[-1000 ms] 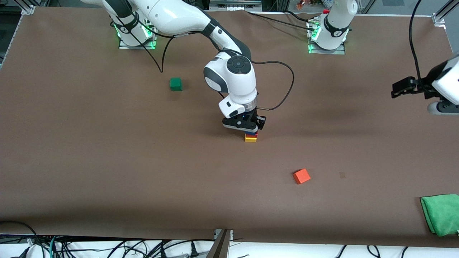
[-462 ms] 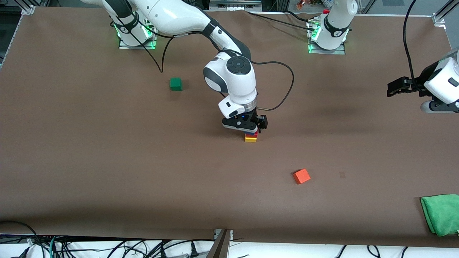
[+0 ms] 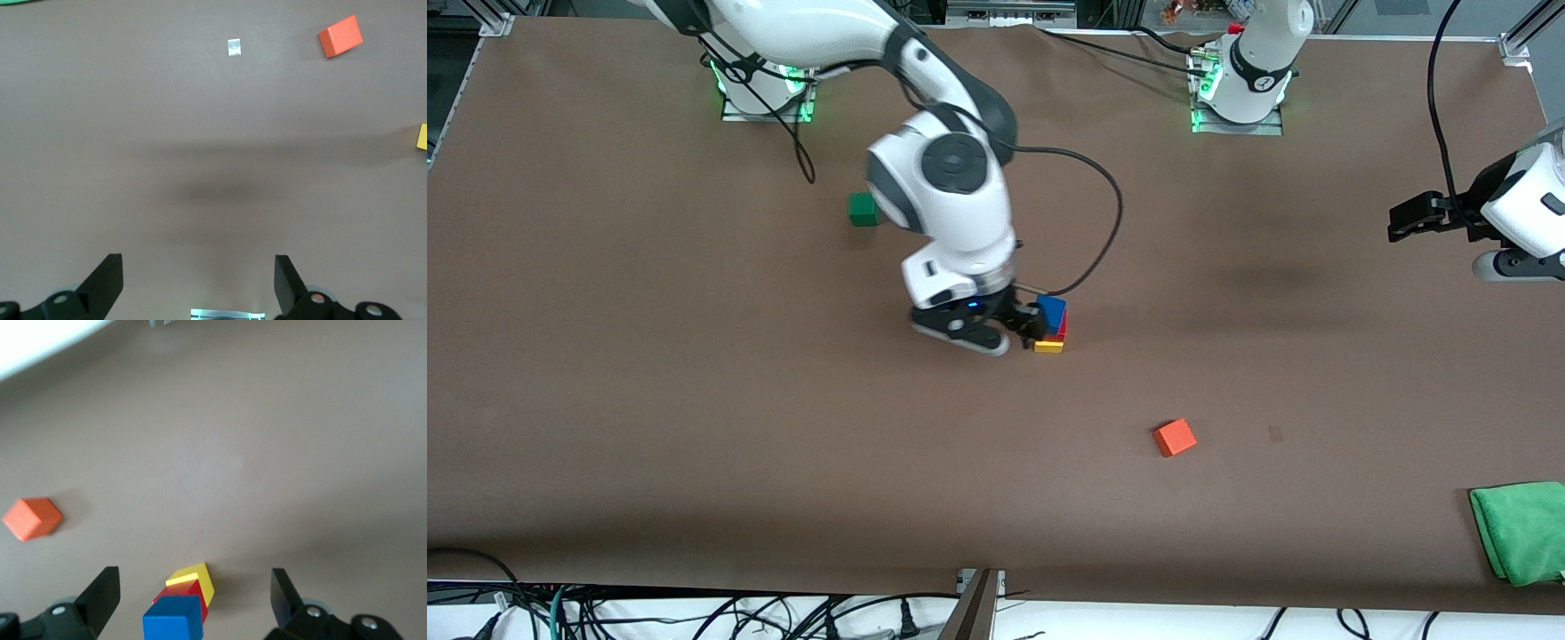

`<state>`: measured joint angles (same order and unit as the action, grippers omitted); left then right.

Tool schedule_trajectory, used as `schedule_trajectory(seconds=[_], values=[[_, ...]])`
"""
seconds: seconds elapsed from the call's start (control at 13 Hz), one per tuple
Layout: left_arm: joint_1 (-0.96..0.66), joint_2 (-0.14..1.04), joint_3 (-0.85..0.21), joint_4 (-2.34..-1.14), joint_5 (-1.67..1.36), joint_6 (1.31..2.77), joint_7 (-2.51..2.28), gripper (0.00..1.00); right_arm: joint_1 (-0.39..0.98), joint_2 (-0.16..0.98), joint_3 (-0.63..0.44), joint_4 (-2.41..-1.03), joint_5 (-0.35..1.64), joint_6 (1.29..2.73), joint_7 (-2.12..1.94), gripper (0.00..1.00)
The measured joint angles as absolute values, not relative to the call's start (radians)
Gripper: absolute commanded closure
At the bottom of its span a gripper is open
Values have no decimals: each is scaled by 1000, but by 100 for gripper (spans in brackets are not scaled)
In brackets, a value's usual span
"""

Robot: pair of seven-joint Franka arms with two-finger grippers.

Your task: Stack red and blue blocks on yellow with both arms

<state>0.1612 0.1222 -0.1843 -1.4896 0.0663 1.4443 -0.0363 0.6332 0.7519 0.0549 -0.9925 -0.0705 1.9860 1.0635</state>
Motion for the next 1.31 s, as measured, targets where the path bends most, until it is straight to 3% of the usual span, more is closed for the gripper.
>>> schedule_trajectory(seconds=[0.31,0.54,0.85,1.0,1.31], values=[[161,122,-184,-1484,66,1451,-36,0,429,588,47,-1060,73,1783,724,0],[161,122,-186,-1484,66,1452,-36,0,285,355,28,-1317,125,1740,460,0],[161,123,-186,-1483,66,1452,-36,0,269,7,-87,-1685,101,1723,219,0],[161,126,-186,-1482,66,1453,-36,0,268,-52,-121,-1749,65,1718,172,0],[159,130,-186,-1463,66,1456,-36,0,272,-24,-122,-1732,5,1722,148,0]])
